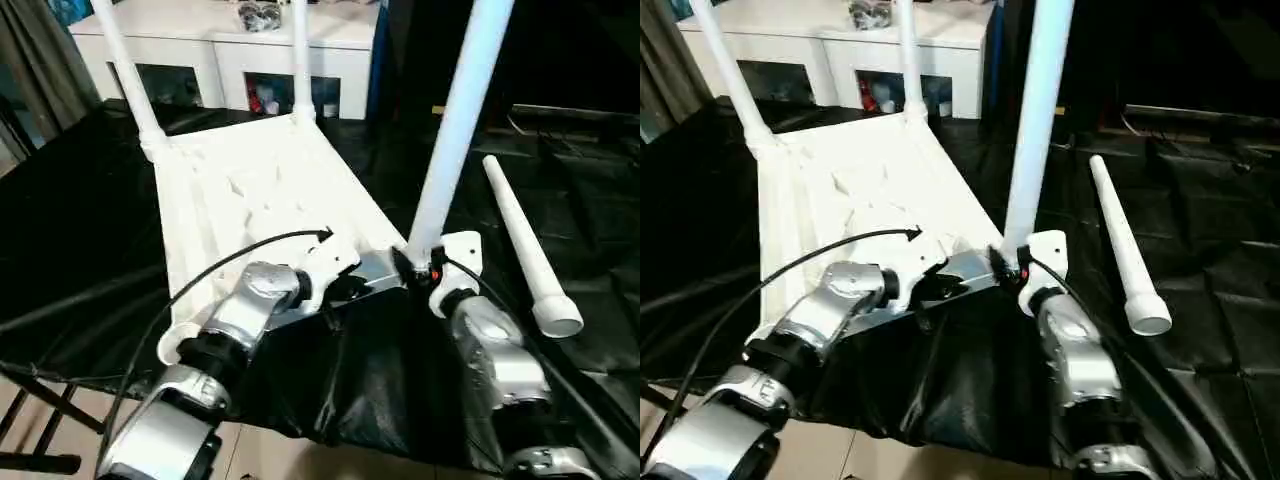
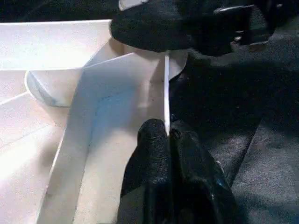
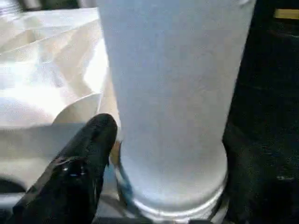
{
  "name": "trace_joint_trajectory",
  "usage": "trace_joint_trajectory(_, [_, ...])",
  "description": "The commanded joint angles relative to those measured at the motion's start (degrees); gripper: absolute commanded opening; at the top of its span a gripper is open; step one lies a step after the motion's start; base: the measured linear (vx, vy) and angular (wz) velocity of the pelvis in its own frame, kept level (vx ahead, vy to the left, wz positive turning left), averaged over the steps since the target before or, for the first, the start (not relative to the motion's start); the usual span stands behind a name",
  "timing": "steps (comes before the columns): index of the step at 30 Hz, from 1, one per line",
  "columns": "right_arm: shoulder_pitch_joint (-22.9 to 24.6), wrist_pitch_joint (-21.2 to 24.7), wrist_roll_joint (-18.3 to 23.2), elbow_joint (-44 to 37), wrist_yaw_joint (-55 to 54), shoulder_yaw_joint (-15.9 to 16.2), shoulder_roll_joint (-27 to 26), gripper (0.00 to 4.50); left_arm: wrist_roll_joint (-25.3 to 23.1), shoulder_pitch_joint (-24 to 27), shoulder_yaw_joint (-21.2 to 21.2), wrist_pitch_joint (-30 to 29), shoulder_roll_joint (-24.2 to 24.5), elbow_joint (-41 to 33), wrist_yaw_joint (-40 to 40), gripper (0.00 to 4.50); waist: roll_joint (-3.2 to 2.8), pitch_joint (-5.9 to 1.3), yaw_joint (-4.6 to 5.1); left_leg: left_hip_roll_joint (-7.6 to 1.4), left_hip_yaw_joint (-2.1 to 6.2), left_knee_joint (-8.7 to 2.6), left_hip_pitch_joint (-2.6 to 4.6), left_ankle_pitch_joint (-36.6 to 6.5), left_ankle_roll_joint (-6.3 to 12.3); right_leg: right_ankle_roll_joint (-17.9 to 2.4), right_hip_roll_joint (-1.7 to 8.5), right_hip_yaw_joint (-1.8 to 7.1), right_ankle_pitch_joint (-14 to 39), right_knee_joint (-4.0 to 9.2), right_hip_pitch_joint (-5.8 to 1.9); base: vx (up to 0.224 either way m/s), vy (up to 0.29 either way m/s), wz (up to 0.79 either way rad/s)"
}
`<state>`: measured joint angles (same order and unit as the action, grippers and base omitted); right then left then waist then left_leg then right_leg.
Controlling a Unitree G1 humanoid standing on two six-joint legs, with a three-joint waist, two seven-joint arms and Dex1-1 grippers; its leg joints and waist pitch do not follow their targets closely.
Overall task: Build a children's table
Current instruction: Rotate leg to tighten
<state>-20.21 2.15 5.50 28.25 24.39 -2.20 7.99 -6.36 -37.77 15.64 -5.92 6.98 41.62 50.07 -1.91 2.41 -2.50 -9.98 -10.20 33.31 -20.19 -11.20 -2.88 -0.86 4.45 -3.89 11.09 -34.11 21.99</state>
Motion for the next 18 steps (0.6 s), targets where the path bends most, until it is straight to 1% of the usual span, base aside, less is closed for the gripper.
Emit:
trace_joint_trajectory(1, [0.22,-0.36,1.13,-0.45,4.46,2.0,0.81,3.89,0.85,0.94,0.08,2.1,1.33,-0.68,3.05,0.0,0.85,-2.75,-0.16,-2.95,1.18,-4.2,-0.33,-13.06,3.95,-10.21,4.44,2.78,17.85,5.18,-2.26,0.0,0.0,0.0])
trace_joint_trajectory(2, [0.11,-0.9,1.3,-0.63,9.21,2.67,3.75,3.89,1.87,1.62,0.19,2.8,3.17,-1.43,7.1,0.0,1.07,-2.79,-0.07,-2.93,1.16,-4.12,-0.47,-12.26,4.23,-10.45,4.47,2.84,17.03,5.07,-2.4,0.0,0.0,0.0])
trace_joint_trajectory(3, [0.04,-1.16,1.31,-0.69,11.23,2.98,5.01,3.92,2.18,1.85,0.22,3.05,3.91,-1.67,8.51,0.0,0.98,-2.95,-0.18,-2.95,1.21,-4.06,-0.41,-11.6,4.36,-10.78,4.5,2.77,16.09,4.89,-2.51,0.0,0.0,0.0])
trace_joint_trajectory(4, [-0.32,-1.43,1.88,-0.73,16.38,3.49,7.72,3.92,2.81,2.17,0.61,4.33,5.69,-1.9,12.04,0.0,0.95,-3.08,-0.25,-3.03,1.07,-3.78,-0.4,-10.24,5.22,-11.86,4.47,2.83,13.02,4.62,-2.49,0.0,0.0,0.0])
trace_joint_trajectory(5, [-0.43,-1.05,2.63,-1.0,19.04,3.65,8.7,3.92,3.15,2.25,0.74,4.89,6.35,-1.92,13.63,0.0,0.91,-3.21,-0.26,-3.09,0.94,-3.57,-0.38,-8.78,5.9,-12.97,4.37,2.9,9.71,4.19,-2.53,0.0,0.0,0.0])
trace_joint_trajectory(6, [-0.43,-1.05,2.63,-1.0,19.04,3.65,8.7,3.92,3.15,2.25,0.74,4.89,6.35,-1.92,13.63,0.0,1.07,-3.24,-0.24,-3.0,0.87,-3.49,-0.49,-8.12,6.48,-13.51,4.23,2.82,8.08,4.0,-2.6,0.0,0.0,0.0])
trace_joint_trajectory(7, [-0.41,-0.67,3.48,-1.52,22.8,4.06,9.96,3.92,3.88,2.34,0.86,5.29,7.08,-2.05,15.62,0.0,0.95,-3.36,-0.3,-3.07,0.89,-3.44,-0.55,-7.18,6.84,-14.04,4.35,2.87,6.26,3.71,-2.7,0.0,0.0,0.0])
trace_joint_trajectory(8, [-0.18,-0.41,4.13,-2.34,26.62,4.86,11.34,3.92,4.73,2.46,0.81,5.51,7.65,-2.28,17.65,0.0,0.99,-3.66,-0.62,-3.07,0.82,-3.04,-0.67,-4.78,8.26,-15.35,4.27,2.72,1.12,3.02,-2.91,0.0,0.0,0.0])
trace_joint_trajectory(9, [0.09,-0.33,4.53,-3.15,29.93,5.74,12.63,3.92,5.55,2.51,0.66,5.4,8.08,-2.55,19.43,0.0,1.07,-3.77,-0.79,-3.06,0.77,-2.89,-0.73,-3.86,8.89,-15.8,4.08,2.6,-0.69,2.75,-2.98,0.0,0.0,0.0])
trace_joint_trajectory(10, [0.2,-0.45,4.69,-3.55,32.0,6.4,13.54,3.92,5.96,2.5,0.58,5.6,8.38,-2.67,20.57,0.0,0.94,-4.0,-1.19,-3.21,0.72,-2.49,-0.87,-1.34,10.22,-16.42,4.02,2.56,-4.66,2.14,-2.77,0.0,0.0,0.0])
trace_joint_trajectory(11, [0.27,-0.74,4.76,-3.86,33.86,7.02,14.39,3.92,6.36,2.53,0.65,5.7,8.77,-2.84,22.01,0.0,0.95,-3.82,-1.36,-3.27,0.69,-2.36,-1.02,-0.88,11.15,-16.93,4.03,2.47,-5.64,2.01,-2.5,0.0,0.0,0.0])
trace_joint_trajectory(12, [0.26,-0.87,4.89,-4.02,35.29,7.48,15.01,3.92,6.58,2.52,0.72,5.85,9.08,-2.9,23.11,0.0,0.88,-3.71,-1.43,-3.36,0.68,-2.36,-1.03,-1.37,11.19,-17.08,4.17,2.45,-4.86,2.06,-2.42,0.0,0.0,0.0])
trace_joint_trajectory(13, [0.19,-0.5,5.22,-4.29,37.34,8.1,15.73,3.92,6.65,2.41,0.95,6.14,9.6,-2.8,24.51,0.0,0.89,-3.65,-1.49,-3.43,0.67,-2.44,-0.88,-3.38,10.71,-17.01,4.24,2.32,-1.77,2.38,-2.37,0.0,0.0,0.0])
trace_joint_trajectory(14, [-0.18,-0.16,5.7,-4.52,40.71,9.34,16.85,3.92,6.8,2.13,1.36,6.54,10.45,-2.48,27.1,0.0,0.85,-3.47,-1.62,-3.51,0.64,-2.6,-0.76,-5.3,9.79,-16.73,4.31,2.39,1.57,2.72,-2.29,0.0,0.0,0.0])
trace_joint_trajectory(15, [-0.18,-0.16,5.7,-4.52,40.71,9.34,16.85,3.92,6.8,2.13,1.36,6.54,10.45,-2.48,27.1,0.0,0.85,-3.43,-1.68,-3.53,0.65,-2.68,-0.71,-6.12,9.32,-16.56,4.3,2.39,3.02,2.86,-2.3,0.0,0.0,0.0])
trace_joint_trajectory(16, [-0.75,-0.2,5.83,-4.17,42.68,9.96,17.3,3.92,6.81,1.86,1.84,7.15,11.0,-2.19,28.74,0.0,0.82,-3.33,-1.79,-3.6,0.65,-2.82,-0.64,-7.24,8.35,-16.1,4.28,2.48,5.13,3.06,-2.19,0.0,0.0,0.0])
trace_joint_trajectory(17, [-1.21,-0.24,5.68,-3.82,43.91,10.35,17.42,3.92,6.88,1.67,2.21,7.58,11.29,-2.01,29.84,0.0,0.86,-3.31,-1.94,-3.62,0.67,-2.9,-0.56,-8.05,7.56,-15.72,4.3,2.54,6.47,3.14,-2.18,0.0,0.0,0.0])
trace_joint_trajectory(18, [-1.6,-0.45,5.42,-3.5,44.38,10.63,17.33,3.92,6.85,1.52,2.48,7.77,11.42,-1.85,30.45,0.0,0.84,-3.27,-2.04,-3.64,0.64,-2.97,-0.52,-8.38,7.23,-15.58,4.31,2.61,6.98,3.21,-2.11,0.0,0.0,0.0])
